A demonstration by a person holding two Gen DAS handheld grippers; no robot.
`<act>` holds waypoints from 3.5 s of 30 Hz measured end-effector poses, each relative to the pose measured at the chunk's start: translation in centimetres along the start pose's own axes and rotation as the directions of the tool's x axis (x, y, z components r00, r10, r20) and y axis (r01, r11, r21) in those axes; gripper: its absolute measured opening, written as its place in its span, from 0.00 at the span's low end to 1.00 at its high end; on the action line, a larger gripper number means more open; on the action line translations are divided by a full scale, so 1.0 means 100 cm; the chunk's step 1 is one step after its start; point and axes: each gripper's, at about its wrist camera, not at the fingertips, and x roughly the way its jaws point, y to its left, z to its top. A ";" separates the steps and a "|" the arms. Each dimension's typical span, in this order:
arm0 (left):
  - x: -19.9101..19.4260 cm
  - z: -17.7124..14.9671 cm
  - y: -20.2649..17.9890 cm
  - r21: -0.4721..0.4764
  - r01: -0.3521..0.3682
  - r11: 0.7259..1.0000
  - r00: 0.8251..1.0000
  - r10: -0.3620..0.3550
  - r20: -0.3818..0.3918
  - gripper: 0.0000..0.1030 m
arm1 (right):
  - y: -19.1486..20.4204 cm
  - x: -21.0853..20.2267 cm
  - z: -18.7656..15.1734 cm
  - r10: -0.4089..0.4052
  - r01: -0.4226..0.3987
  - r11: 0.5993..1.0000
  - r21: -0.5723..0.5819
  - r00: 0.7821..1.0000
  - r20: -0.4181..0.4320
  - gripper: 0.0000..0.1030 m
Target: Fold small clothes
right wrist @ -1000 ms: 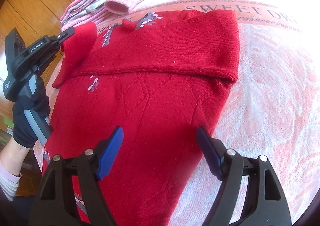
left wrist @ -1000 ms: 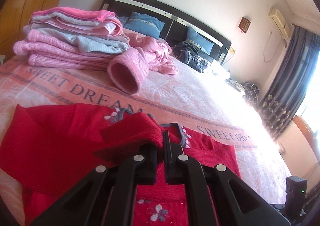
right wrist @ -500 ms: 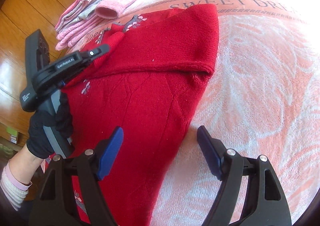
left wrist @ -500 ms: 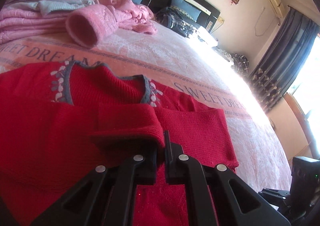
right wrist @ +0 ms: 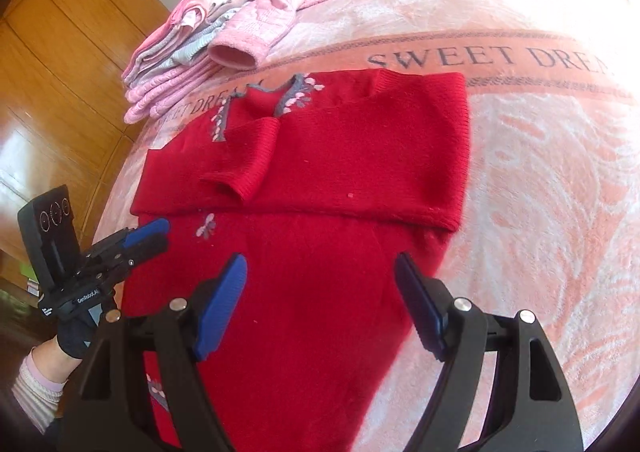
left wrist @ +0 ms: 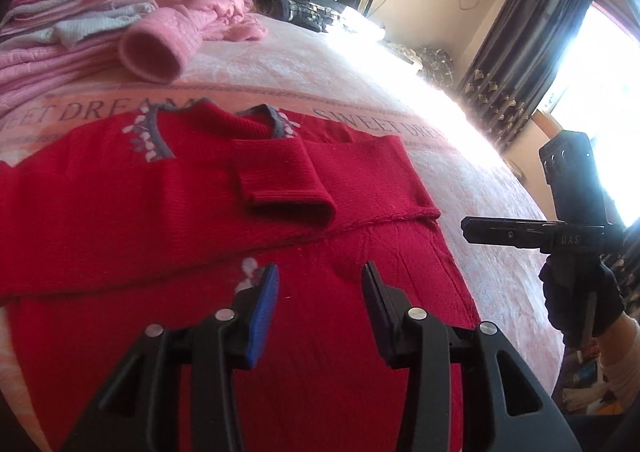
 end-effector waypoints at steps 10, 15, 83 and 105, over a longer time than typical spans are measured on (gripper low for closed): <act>-0.064 0.008 0.133 -0.354 -0.085 0.932 0.979 0.144 0.144 0.41 | 0.034 0.085 0.055 0.125 -0.114 0.980 0.161 0.990 -0.060 0.61; -0.072 0.001 0.149 -0.354 -0.104 0.929 0.975 0.166 0.150 0.41 | 0.034 0.108 0.063 0.094 -0.080 0.977 0.197 0.993 -0.065 0.34; 0.019 0.010 0.106 -0.259 -0.265 0.929 0.963 0.270 -0.016 0.48 | -0.057 0.037 0.049 -0.107 0.108 0.976 0.191 0.994 -0.016 0.05; 0.020 0.005 0.102 -0.222 -0.266 0.938 0.964 0.264 -0.040 0.53 | -0.057 0.048 0.030 -0.152 0.169 0.971 0.172 0.983 -0.107 0.18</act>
